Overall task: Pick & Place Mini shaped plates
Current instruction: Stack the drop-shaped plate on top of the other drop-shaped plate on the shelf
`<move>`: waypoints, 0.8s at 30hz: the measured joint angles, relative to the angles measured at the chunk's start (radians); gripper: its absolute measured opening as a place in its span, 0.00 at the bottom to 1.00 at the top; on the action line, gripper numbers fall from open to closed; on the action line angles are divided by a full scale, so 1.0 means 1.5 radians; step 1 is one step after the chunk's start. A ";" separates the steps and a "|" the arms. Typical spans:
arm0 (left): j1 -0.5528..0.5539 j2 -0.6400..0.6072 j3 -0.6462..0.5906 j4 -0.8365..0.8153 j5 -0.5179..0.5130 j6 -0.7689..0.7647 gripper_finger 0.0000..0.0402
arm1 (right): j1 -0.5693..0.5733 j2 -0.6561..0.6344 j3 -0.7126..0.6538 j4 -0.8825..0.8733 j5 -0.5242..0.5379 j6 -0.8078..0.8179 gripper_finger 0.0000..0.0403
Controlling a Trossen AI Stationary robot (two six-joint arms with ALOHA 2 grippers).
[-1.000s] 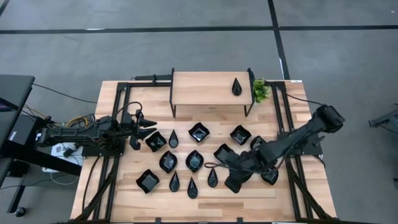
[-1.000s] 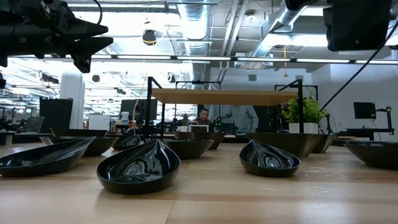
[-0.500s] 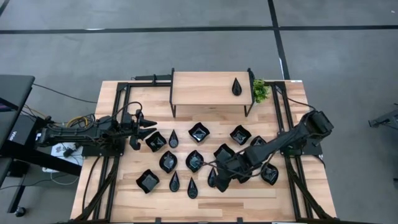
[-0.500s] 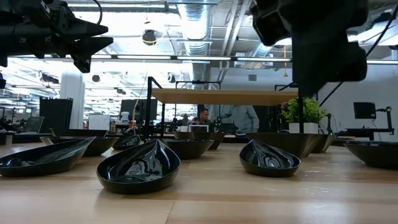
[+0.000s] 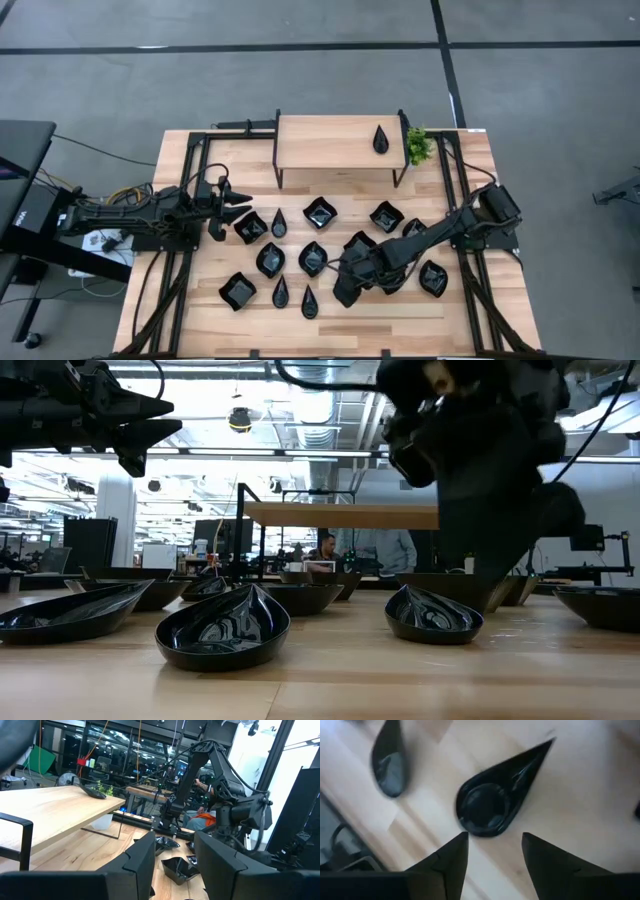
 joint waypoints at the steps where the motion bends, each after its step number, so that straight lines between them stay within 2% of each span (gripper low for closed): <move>1: 0.000 0.000 0.000 0.000 0.000 0.000 0.34 | -0.001 0.000 0.000 0.001 0.007 0.001 0.45; 5: 0.000 0.000 0.000 0.000 0.000 0.000 0.34 | -0.008 -0.002 0.000 0.001 0.042 0.005 0.43; 24: 0.000 0.000 0.000 0.000 0.000 0.000 0.34 | -0.021 0.042 0.000 -0.008 0.045 0.005 0.35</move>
